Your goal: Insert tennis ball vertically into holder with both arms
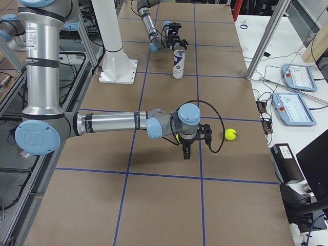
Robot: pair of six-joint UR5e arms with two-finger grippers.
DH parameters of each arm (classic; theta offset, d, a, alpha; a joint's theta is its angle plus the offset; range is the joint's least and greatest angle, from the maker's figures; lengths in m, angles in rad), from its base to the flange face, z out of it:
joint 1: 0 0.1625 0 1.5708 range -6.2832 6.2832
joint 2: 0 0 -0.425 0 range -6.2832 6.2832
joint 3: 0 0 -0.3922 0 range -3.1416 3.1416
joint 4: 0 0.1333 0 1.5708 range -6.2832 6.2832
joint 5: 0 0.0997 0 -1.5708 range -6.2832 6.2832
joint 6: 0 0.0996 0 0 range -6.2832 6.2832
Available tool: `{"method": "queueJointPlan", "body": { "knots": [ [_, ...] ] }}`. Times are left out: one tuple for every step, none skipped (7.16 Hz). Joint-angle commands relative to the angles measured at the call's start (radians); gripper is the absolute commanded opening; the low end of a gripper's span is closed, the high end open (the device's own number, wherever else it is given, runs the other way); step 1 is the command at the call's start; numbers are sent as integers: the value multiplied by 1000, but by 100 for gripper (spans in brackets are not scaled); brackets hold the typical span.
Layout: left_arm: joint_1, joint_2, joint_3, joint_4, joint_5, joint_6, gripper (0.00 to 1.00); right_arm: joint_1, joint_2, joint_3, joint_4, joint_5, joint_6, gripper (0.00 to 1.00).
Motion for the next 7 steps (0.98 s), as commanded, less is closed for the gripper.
{"method": "queueJointPlan", "body": {
  "knots": [
    [2,-2,0,18,0,1,100,-36,0,-2,37,-6,1,99],
    [0,-2,-5,35,0,2,100,-37,0,-2,37,-6,1,99],
    [0,-2,-5,35,0,2,100,-39,0,-2,37,-6,1,99],
    [-1,-2,-3,35,0,2,100,-39,0,-2,37,-6,1,99],
    [-3,-2,-3,35,0,4,100,-39,0,-2,37,-5,1,99],
    [-1,-2,-2,36,0,4,100,-39,0,-2,37,-5,1,99],
    [-1,-2,1,40,0,4,100,-39,0,-4,37,-5,1,99]
  ]
}}
